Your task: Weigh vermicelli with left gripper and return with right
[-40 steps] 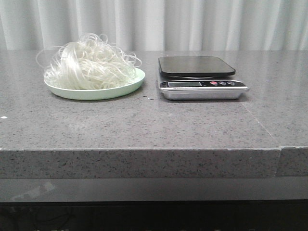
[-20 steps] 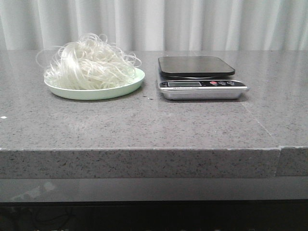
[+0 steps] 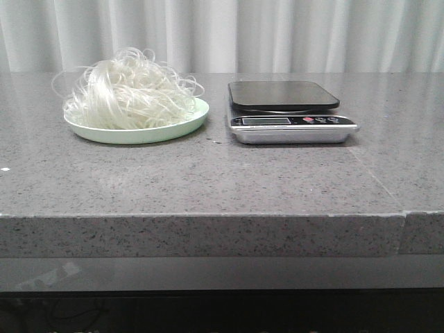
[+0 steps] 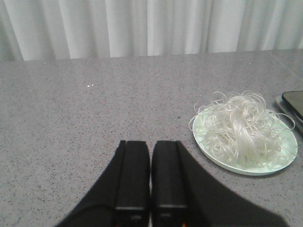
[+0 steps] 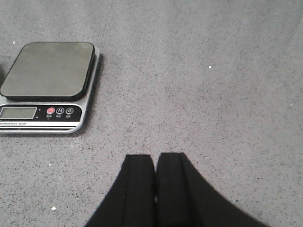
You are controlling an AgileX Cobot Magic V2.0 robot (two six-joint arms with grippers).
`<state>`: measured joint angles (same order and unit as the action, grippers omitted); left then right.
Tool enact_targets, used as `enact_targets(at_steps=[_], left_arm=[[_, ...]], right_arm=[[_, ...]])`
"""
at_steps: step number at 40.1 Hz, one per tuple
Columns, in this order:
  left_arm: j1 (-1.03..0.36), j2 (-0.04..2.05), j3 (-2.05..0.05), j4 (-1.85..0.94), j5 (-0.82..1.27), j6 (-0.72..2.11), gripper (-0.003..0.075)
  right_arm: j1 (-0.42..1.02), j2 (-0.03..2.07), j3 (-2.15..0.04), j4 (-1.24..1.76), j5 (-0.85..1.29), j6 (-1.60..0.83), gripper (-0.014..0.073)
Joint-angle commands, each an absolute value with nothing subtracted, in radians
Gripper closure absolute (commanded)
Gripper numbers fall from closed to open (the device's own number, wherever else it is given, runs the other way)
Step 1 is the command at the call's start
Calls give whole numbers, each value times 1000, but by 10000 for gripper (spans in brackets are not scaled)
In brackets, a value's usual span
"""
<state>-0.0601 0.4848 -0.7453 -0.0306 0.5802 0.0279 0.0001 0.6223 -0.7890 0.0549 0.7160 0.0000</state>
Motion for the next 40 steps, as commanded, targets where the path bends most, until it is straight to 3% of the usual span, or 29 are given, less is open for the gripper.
enact_targets(at_steps=[1, 8, 18, 28, 40], left_arm=[[-67, 498, -775, -44, 489, 23, 565], [-67, 498, -775, -44, 507, 23, 535], [-67, 498, -775, -53, 511, 23, 243], [-67, 568, -786, -166, 506, 92, 226], [-67, 830, -884, -438, 499, 305, 226]], right_arm=[[-4, 649, -820, 58, 653, 0, 435], [-4, 668, -820, 58, 657, 0, 405], [-4, 670, -820, 58, 657, 0, 46], [-4, 670, -820, 58, 658, 0, 38], [-4, 670, -820, 58, 658, 0, 38]])
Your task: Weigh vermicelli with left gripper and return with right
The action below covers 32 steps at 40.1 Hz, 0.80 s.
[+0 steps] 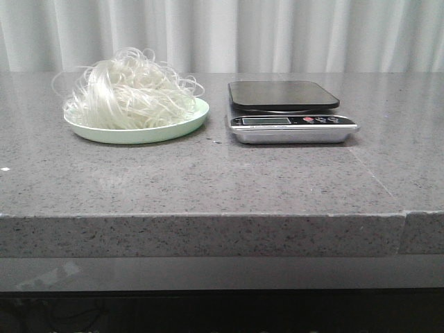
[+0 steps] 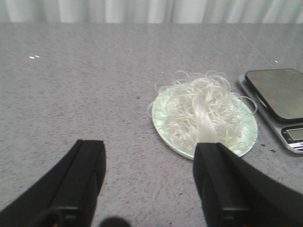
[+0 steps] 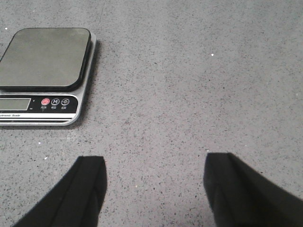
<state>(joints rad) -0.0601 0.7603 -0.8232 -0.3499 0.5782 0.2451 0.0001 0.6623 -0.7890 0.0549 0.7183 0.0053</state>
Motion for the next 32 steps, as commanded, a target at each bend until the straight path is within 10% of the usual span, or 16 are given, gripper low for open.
enact_targets(at_steps=[1, 32], left_arm=[[-68, 847, -894, -454, 501, 318, 226], [-327, 1475, -1229, -341, 522, 322, 226]], right_arm=[[-4, 670, -820, 58, 658, 0, 38], [-4, 670, -820, 58, 658, 0, 38]])
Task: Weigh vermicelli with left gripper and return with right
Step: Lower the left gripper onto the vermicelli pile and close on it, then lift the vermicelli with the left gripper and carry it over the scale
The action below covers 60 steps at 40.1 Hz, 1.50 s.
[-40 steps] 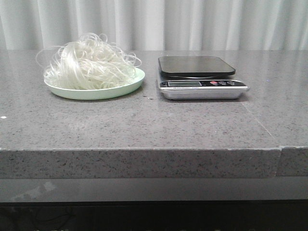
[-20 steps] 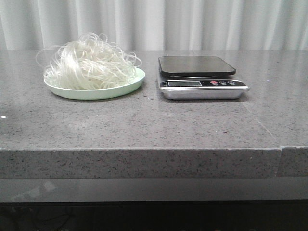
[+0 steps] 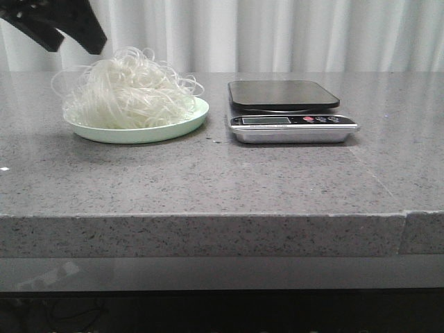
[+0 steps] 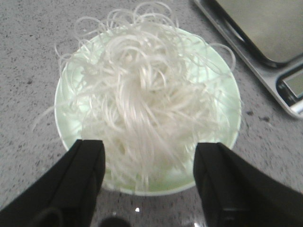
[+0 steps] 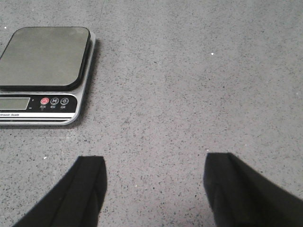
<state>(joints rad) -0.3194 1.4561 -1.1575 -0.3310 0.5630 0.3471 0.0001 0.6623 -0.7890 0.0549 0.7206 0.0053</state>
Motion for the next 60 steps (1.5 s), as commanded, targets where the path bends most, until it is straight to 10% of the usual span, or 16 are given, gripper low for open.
enact_targets(at_steps=[1, 22, 35, 60], left_arm=[[-327, 1488, -1243, -341, 522, 322, 226], [-323, 1652, -1324, -340, 541, 322, 244], [-323, 1652, -1324, -343, 543, 322, 568], [-423, 1627, -1639, -361, 599, 326, 564]], right_arm=[[-4, 670, -820, 58, 658, 0, 38], [-4, 670, -820, 58, 658, 0, 38], [-4, 670, -820, 58, 658, 0, 38], [-4, 670, -820, 58, 658, 0, 38]])
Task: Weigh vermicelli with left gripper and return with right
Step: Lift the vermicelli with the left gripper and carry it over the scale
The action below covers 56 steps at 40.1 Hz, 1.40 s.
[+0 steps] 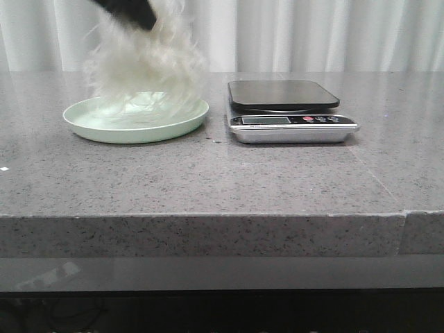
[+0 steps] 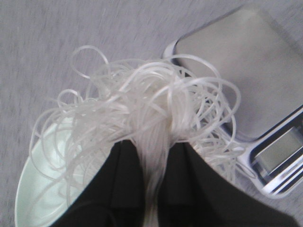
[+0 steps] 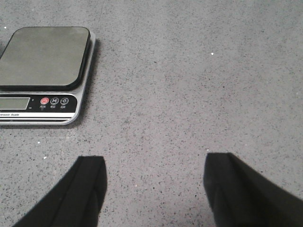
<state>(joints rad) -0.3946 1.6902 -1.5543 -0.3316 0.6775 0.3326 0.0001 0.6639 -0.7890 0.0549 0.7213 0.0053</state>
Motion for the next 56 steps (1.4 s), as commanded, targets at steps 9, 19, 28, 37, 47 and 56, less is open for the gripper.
enact_targets(at_steps=[9, 19, 28, 37, 47, 56], left_arm=[[-507, 1648, -1746, -361, 513, 326, 563], [-584, 1785, -1932, -361, 511, 326, 563], [-619, 1923, -2012, -361, 505, 326, 563], [-619, 1993, -2012, -359, 566, 326, 468], [-607, 1973, -2012, -359, 597, 326, 235], [-581, 1870, -2012, -355, 690, 326, 239]], right_arm=[[-4, 670, -820, 58, 658, 0, 38], [-4, 670, -820, 58, 658, 0, 38], [-4, 670, -820, 58, 658, 0, 38], [-4, 670, -820, 58, 658, 0, 38], [-4, 670, -820, 58, 651, 0, 38], [-4, 670, -820, 58, 657, 0, 38]])
